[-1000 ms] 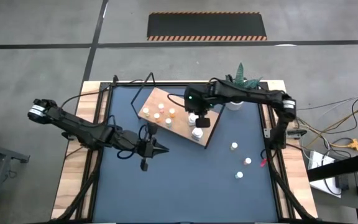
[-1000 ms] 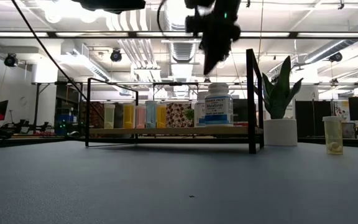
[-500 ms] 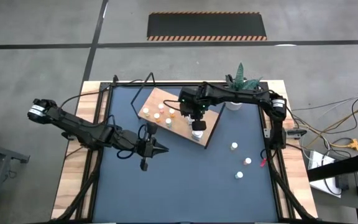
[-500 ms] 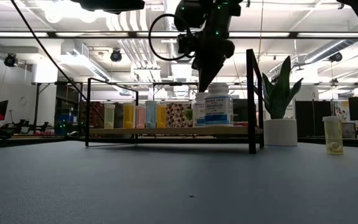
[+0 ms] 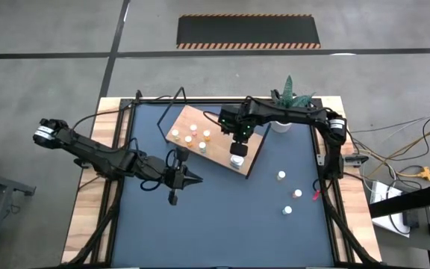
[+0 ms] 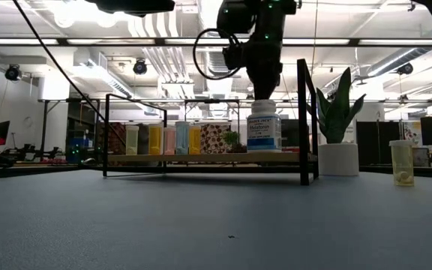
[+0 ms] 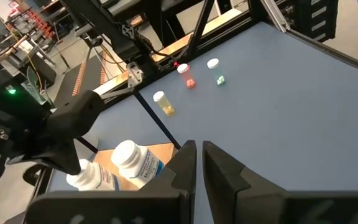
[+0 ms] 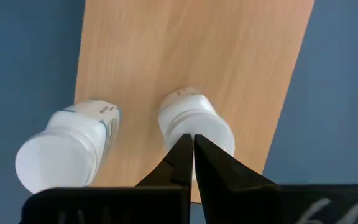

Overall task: Pick and place medicine bottles onto shelf by color
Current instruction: Put the white pill bottle on the shelf

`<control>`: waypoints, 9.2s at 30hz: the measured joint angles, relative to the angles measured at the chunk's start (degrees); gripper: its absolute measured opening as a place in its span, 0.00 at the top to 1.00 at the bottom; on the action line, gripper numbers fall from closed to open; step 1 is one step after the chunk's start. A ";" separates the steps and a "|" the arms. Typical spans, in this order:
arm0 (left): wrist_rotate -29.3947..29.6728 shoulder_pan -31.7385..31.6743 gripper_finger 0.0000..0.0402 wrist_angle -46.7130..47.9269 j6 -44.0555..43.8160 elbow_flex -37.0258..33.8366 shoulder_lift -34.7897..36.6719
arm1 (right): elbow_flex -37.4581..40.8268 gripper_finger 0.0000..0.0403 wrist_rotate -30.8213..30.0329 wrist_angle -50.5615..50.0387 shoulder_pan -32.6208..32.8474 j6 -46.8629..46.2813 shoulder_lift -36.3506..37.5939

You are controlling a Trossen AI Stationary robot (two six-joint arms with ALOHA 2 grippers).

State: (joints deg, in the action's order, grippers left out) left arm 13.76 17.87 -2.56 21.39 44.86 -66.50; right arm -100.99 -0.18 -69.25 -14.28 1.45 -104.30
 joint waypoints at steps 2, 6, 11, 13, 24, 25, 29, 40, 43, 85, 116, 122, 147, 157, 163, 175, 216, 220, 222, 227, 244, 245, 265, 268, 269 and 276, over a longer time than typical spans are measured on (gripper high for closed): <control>0.00 0.00 0.98 0.03 0.00 0.00 0.00 | -0.41 0.98 0.01 -0.17 0.00 0.05 0.16; 0.00 0.00 0.98 0.01 0.00 0.00 0.00 | -2.96 0.98 -0.02 0.01 0.00 1.38 0.26; 0.00 0.00 0.98 0.03 0.00 0.00 0.00 | -4.85 0.98 -2.89 1.47 -0.04 4.26 0.32; 0.02 0.00 0.98 0.03 0.00 0.00 0.00 | -4.37 0.98 -2.87 2.55 -0.13 4.93 0.32; 0.02 0.00 0.98 0.05 -0.03 0.00 0.00 | -1.09 0.98 -3.02 2.58 -2.14 5.16 0.32; 0.02 0.02 0.98 0.03 -0.04 0.00 0.00 | -0.67 0.98 -3.02 2.52 -2.42 5.18 0.32; 0.01 0.01 0.98 0.05 -0.07 0.00 0.00 | 0.49 0.98 -3.02 2.45 -3.40 5.14 0.27; 0.00 0.02 0.98 0.05 -0.13 0.00 0.00 | 0.63 0.98 -2.83 -1.33 -3.61 3.72 0.27; 0.00 0.02 0.98 0.05 -0.13 0.00 0.00 | 0.63 0.98 -2.47 -1.91 -3.52 3.47 0.27; 0.00 0.00 0.98 0.04 -0.15 -0.04 0.00 | 0.18 0.98 2.31 5.44 -1.76 7.17 0.41; 4.02 18.16 1.00 1.21 -7.30 -1.49 -4.72 | -0.42 0.98 2.12 3.54 3.41 14.35 0.80; 5.15 18.03 1.00 0.05 -4.94 -2.89 -4.52 | -0.42 0.98 2.12 3.48 3.43 14.62 0.83; 2.64 10.92 1.00 -5.37 -1.62 -13.07 8.69 | 0.60 0.98 3.64 -0.98 3.54 10.33 9.25; 2.69 10.92 1.00 -6.15 -1.70 -13.07 8.81 | 1.33 0.98 3.64 -0.72 3.54 11.08 9.32; 2.78 10.92 1.00 -6.07 -1.70 -13.07 8.81 | 2.75 0.98 3.30 -0.05 3.52 11.06 9.32; 3.19 10.92 1.00 -6.07 -1.55 -13.07 8.81 | 4.92 0.98 3.14 7.77 3.38 12.70 9.25; 3.21 10.90 1.00 -6.05 -1.62 -13.00 8.79 | 15.43 0.98 2.97 9.33 2.49 6.63 9.09; 3.21 10.90 1.00 -6.07 -1.62 -13.00 8.79 | 15.41 0.98 2.90 9.39 2.49 6.64 9.31; 3.21 10.90 1.00 -6.07 -1.62 -13.00 8.79 | 15.41 0.98 2.92 9.40 2.49 6.64 9.25; 3.21 10.90 1.00 -6.07 -1.62 -13.00 8.79 | 15.39 0.98 2.97 9.61 2.49 6.97 9.28; 3.21 10.90 1.00 -6.05 -1.60 -13.00 8.79 | 10.19 0.98 -5.59 9.61 2.23 -1.78 9.30; 3.21 10.90 1.00 -6.05 -1.60 -13.00 8.79 | 9.94 0.98 -6.11 9.75 2.03 -3.60 9.22; 3.23 10.90 1.00 -6.00 -1.53 -13.00 8.79 | -5.34 0.39 -11.71 -2.88 -3.86 -20.39 -3.12; 3.23 10.90 1.00 -6.00 -1.53 -13.00 8.79 | -6.71 0.32 -11.47 -7.80 -5.04 -22.92 -5.69; 3.23 10.92 1.00 -5.98 -1.53 -13.00 8.79 | -6.95 0.30 -11.46 -8.92 -5.29 -23.49 -6.29; 3.23 10.92 1.00 -5.94 -1.57 -13.00 8.76 | -7.39 0.20 -5.96 -10.97 -5.27 -24.89 -9.22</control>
State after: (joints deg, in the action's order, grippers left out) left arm 16.99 28.79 -8.49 19.81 31.86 -57.74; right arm -108.38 -6.14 -80.23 -19.55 -23.43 -113.52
